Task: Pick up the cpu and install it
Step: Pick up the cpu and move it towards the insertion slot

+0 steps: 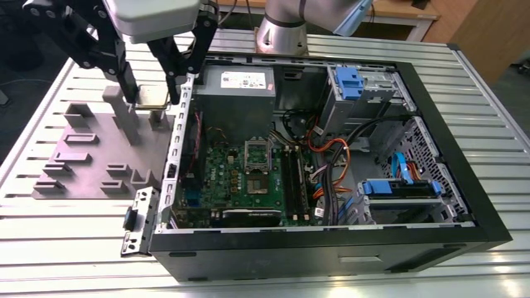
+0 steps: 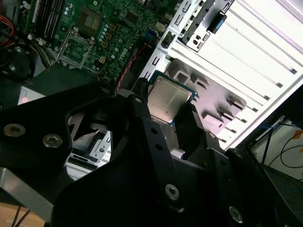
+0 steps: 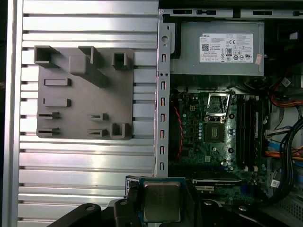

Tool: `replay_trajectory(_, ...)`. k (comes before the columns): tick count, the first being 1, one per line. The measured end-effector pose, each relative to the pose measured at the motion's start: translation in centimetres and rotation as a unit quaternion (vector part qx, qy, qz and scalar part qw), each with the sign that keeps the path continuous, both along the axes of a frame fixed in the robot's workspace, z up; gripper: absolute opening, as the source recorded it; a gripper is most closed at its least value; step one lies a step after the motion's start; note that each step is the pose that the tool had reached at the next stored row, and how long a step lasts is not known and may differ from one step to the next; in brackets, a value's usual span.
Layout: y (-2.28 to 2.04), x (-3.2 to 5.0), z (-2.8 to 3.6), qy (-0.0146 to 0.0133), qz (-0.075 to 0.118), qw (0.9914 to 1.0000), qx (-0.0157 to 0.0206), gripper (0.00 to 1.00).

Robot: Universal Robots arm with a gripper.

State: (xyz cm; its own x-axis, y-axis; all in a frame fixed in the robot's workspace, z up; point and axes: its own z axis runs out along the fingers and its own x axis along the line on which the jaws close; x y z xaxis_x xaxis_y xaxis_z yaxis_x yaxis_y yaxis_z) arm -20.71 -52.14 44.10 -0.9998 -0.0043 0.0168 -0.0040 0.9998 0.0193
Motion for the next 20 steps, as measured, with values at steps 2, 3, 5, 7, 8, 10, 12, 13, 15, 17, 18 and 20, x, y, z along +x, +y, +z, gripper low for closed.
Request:
replay_trajectory(2,0.00,0.01,0.00,0.0000,0.000,1.00000,0.0000,0.47)
replay_trajectory(3,0.00,0.01,0.00,0.0000,0.000,1.00000,0.0000,0.47)
replay_trajectory(5,0.00,0.01,0.00,0.0000,0.000,1.00000,0.0000,0.47)
replay_trajectory(7,0.00,0.02,0.00,0.0000,0.000,1.00000,0.0000,0.47)
replay_trajectory(8,0.00,0.02,0.00,0.0000,0.000,1.00000,0.0000,0.47)
replay_trajectory(10,0.00,0.04,0.00,0.0000,0.000,1.00000,0.0000,0.47)
replay_trajectory(12,0.01,0.31,-0.01,0.0001,0.000,1.00000,-0.0001,0.47)
replay_trajectory(13,0.00,0.55,-0.05,0.0000,0.000,1.00000,0.0000,0.47)
replay_trajectory(15,0.00,1.17,-0.14,0.0000,-0.001,1.00000,0.0000,0.47)
replay_trajectory(17,0.00,1.70,-0.29,0.0000,-0.002,1.00000,0.0000,0.47)
replay_trajectory(18,0.00,1.85,-0.40,0.0000,-0.003,1.00000,0.0001,0.47)
replay_trajectory(20,0.00,1.96,-0.66,0.0000,-0.003,1.00000,0.0000,0.47)
